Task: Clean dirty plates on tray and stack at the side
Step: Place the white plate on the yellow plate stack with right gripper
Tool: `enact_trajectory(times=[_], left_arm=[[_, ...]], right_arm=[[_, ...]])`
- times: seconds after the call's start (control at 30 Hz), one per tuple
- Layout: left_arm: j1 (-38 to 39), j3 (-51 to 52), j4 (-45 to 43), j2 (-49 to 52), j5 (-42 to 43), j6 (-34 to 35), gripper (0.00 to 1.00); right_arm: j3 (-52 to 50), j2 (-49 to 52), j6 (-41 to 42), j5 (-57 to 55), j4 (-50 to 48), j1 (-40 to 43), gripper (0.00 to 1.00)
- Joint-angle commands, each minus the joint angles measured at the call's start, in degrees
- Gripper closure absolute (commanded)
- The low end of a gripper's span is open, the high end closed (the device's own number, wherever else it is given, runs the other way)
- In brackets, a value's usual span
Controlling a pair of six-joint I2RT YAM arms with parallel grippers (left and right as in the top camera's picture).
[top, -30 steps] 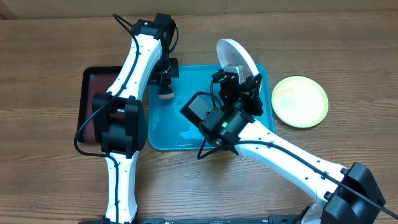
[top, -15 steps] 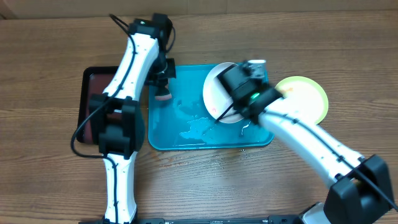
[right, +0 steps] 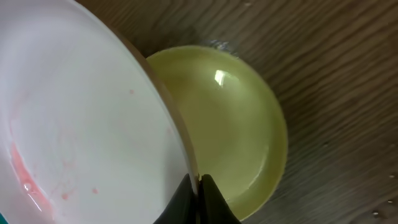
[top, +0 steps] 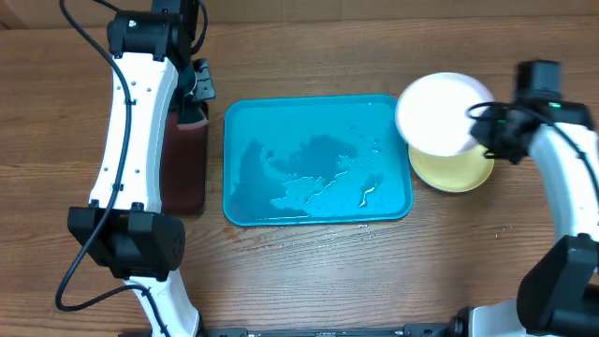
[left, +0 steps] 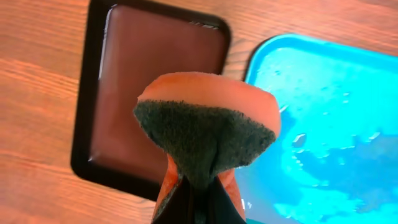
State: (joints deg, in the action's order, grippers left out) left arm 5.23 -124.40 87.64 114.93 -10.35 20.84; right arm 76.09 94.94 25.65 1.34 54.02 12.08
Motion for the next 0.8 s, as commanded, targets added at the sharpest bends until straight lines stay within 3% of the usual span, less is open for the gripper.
enact_trajectory(times=[0.0,0.4,0.57,0.77], left_arm=[[-1.9,0.7,0.24,0.68,-3.19,1.29,0.96],[-4.61,2.05,0.2,0.83,-3.21,1.88,0.96],[-4.61,2.05,0.33,0.83,-3.19,1.9,0.96],[-5.7,2.05,2.12,0.83,-3.52,1.44,0.96]], right_arm=[[-2.1,-0.2,-0.42,1.07,-0.48,4.39,0.96],[-8.55,1.64,-1.42,1.84,-2.95,7.48,0.94],[-8.52,1.64,-7.26,6.75,-2.56,5.92,0.7],[-7.69,1.64,-9.64,14.03,-0.7,3.26,0.53]])
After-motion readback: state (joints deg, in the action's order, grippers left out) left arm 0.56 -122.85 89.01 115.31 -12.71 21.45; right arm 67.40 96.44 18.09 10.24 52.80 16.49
